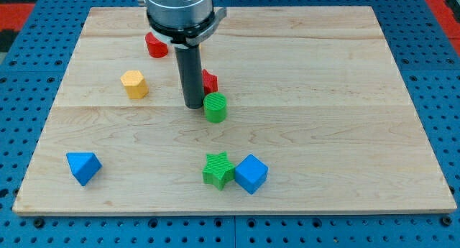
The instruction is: Push the green circle to the top left of the blue cube
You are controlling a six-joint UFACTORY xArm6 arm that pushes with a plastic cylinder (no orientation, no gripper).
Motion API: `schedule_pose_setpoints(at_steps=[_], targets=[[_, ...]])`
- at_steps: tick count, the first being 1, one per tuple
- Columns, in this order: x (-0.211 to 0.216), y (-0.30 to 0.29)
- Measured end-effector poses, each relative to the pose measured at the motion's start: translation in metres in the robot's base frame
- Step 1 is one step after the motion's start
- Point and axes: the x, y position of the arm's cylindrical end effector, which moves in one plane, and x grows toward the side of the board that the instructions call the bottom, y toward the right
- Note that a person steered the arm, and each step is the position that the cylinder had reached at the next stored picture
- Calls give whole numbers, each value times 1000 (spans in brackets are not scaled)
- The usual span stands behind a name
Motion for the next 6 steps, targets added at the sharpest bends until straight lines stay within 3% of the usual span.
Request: schedule_pose_setpoints(at_steps=[1, 2, 4, 5, 6], targets=[[-15, -5], [-4, 33], [65, 41], [38, 36], [13, -15]])
